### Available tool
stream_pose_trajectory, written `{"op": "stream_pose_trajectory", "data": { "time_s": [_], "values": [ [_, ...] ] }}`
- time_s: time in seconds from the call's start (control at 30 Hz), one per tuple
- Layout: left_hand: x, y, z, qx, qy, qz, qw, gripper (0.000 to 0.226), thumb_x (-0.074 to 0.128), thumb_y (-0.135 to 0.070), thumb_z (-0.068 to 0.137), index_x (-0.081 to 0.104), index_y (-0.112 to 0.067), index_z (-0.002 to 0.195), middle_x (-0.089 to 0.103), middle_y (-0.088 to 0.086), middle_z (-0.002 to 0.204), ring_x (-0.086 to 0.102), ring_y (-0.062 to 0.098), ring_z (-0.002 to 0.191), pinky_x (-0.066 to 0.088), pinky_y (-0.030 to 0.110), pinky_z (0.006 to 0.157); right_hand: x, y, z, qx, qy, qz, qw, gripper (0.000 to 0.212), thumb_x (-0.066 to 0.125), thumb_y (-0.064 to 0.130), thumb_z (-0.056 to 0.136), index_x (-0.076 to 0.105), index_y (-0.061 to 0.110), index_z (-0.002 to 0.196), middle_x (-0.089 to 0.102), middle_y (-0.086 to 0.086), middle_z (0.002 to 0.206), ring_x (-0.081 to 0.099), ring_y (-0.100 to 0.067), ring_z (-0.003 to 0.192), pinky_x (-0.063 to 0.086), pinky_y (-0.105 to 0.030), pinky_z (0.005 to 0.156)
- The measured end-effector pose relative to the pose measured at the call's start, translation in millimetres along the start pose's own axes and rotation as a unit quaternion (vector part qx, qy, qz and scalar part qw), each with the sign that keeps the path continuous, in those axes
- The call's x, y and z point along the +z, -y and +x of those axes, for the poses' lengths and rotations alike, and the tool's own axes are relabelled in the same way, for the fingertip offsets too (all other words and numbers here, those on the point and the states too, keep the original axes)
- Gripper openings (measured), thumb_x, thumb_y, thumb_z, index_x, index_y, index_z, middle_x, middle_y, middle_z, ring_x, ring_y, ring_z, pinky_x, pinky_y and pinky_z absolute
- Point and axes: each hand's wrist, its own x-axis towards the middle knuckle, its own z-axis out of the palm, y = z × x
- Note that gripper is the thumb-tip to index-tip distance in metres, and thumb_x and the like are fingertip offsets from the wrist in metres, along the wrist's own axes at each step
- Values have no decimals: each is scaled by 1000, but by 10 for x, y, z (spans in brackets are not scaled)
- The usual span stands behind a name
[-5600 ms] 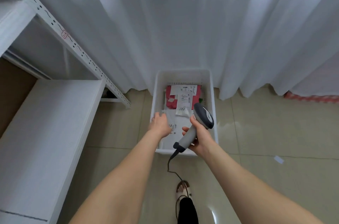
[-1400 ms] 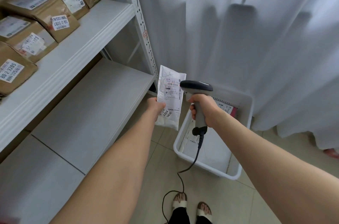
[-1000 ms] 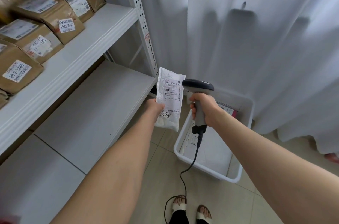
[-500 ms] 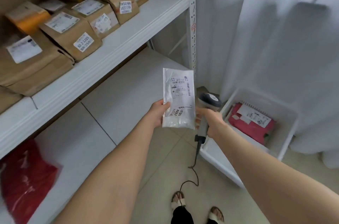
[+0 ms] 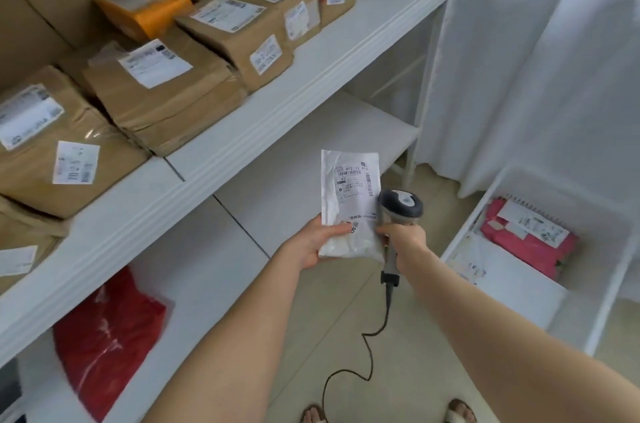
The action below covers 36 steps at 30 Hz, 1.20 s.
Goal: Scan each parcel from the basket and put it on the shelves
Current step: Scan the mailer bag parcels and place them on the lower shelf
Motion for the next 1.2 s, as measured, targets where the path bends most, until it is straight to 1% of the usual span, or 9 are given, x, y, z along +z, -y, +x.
{"op": "stream_pose_trajectory", "data": {
  "time_s": [0.13,0.27,0.37,0.6,0.83,0.97,1.07,1.13,1.2],
  "values": [
    [-812,263,-150,-64,-29,6,998,37,66,-3,85,56,-20,117,69,2,100,68,19,87,59,37,69,725,-522,136,-20,-22,-72,997,36,69,-6,77,63,0,113,65,-14,95,65,-34,94,54,-47,92],
    [-1482,497,-199,-50,-137,-13,989,43,66,4,84,56,-14,121,66,3,101,66,17,83,57,26,58,1308,-979,218,-14,-10,-84,996,22,67,-5,76,61,9,92,65,-11,84,61,-29,79,55,-42,82],
    [-1837,695,-189,-16,-221,-54,974,41,59,9,87,54,-9,123,62,7,104,63,18,83,56,23,56,1605,-1193,312,-13,26,-103,994,23,70,1,78,59,7,97,62,-10,87,58,-27,81,50,-37,76],
    [-2619,1237,-59,57,-392,-166,903,43,44,19,87,53,-10,118,61,9,104,62,26,88,55,31,69,2312,-1797,446,-13,146,-28,989,22,68,0,81,58,7,99,58,-6,86,57,-23,85,44,-32,70],
    [-3507,1549,137,129,-495,-232,827,55,35,25,85,51,-4,128,53,13,116,52,29,98,56,23,48,3008,-2436,684,34,269,3,963,13,64,3,84,62,12,77,63,-3,80,63,-21,73,42,-30,68],
    [-4145,1658,248,148,-527,-225,806,54,36,23,86,49,0,133,54,19,125,54,30,86,54,21,43,3454,-2729,832,34,301,-11,953,9,66,7,85,62,11,78,62,-5,77,61,-21,69,42,-29,63],
    [-4549,1747,331,132,-558,-91,814,49,49,16,84,52,-3,129,60,18,118,63,32,84,56,38,65,3703,-2867,927,34,321,-19,946,6,66,9,86,63,11,80,61,-5,76,58,-19,63,42,-25,58],
    [-4733,1833,358,80,-595,95,794,58,66,1,82,44,-6,135,52,20,133,56,35,117,47,48,95,3800,-2935,968,34,320,-34,946,4,66,10,86,63,11,83,61,-5,75,57,-18,61,42,-24,57],
    [-4799,1900,372,4,-573,318,755,75,71,-21,83,31,-20,146,27,13,152,31,30,139,33,41,111,3862,-2956,979,37,318,-43,946,3,66,10,86,64,11,83,61,-5,74,57,-18,60,42,-23,57]
  ]
}}
